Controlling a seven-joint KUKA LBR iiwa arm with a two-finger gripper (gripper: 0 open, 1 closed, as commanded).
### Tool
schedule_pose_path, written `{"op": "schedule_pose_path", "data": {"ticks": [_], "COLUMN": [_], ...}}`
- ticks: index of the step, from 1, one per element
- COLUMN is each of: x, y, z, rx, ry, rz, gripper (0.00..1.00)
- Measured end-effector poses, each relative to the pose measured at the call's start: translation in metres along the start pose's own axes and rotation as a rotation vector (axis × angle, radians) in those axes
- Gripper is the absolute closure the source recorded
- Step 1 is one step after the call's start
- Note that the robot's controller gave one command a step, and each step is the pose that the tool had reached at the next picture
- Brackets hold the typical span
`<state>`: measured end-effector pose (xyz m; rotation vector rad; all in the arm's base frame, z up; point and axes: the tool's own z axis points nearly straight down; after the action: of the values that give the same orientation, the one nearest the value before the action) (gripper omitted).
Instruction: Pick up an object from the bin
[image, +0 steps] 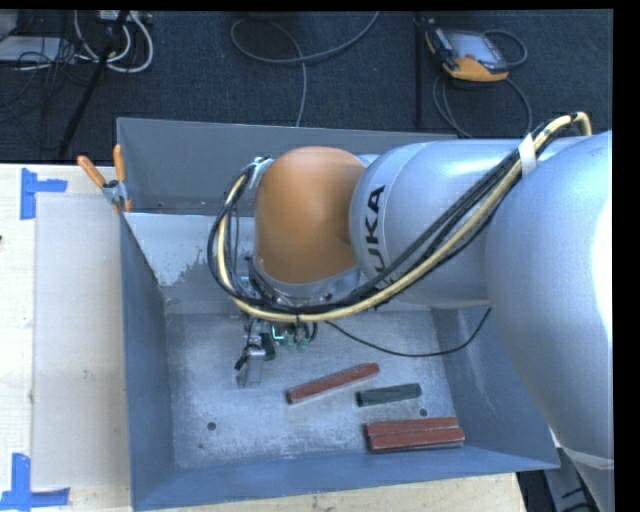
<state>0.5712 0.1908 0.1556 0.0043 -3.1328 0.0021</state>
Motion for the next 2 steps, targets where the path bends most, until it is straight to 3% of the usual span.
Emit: {"op": "schedule_pose_path", "data": {"ticks": [1, 2], "x": [-0.018, -0.035], "y": [-0.058, -0.140], "z": [0.088, 0.051], "rx": [-0.001, 0.000], "ry": [-0.012, -0.014], "rz": [-0.021, -0.095], "gripper": [0.00, 0.00]}}
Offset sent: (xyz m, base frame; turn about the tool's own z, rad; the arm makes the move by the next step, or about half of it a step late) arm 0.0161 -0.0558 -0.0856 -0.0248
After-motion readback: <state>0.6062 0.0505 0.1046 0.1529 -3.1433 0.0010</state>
